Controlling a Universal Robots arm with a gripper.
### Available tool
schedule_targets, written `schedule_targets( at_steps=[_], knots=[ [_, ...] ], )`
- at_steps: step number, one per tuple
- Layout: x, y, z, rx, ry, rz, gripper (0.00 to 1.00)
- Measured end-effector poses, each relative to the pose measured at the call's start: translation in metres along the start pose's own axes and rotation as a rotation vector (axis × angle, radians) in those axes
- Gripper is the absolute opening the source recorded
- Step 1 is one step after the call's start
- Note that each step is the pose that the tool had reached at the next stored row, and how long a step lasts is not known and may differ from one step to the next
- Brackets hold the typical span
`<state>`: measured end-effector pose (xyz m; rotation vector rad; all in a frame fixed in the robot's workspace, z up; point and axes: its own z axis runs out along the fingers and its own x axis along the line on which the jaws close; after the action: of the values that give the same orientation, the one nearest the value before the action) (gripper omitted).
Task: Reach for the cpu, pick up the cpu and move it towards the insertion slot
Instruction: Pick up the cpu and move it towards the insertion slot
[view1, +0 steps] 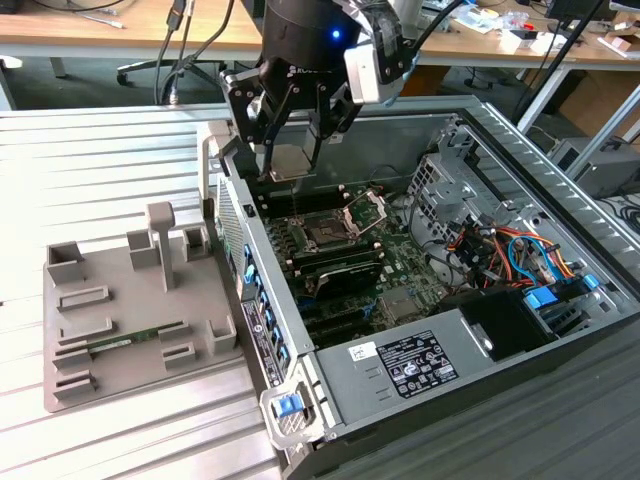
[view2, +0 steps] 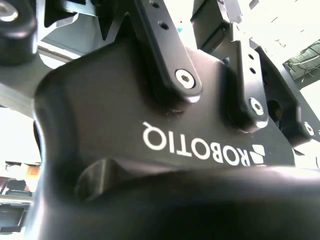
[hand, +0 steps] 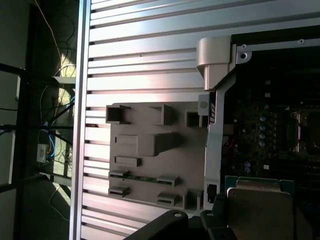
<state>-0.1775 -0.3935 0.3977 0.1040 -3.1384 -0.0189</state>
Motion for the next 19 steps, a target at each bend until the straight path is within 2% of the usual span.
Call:
schedule_targets(
  at_steps=[19],
  knots=[
    [-0.0157,-0.0011,0.0000,0.0000,0.0000,0.000,0.55]
  ],
)
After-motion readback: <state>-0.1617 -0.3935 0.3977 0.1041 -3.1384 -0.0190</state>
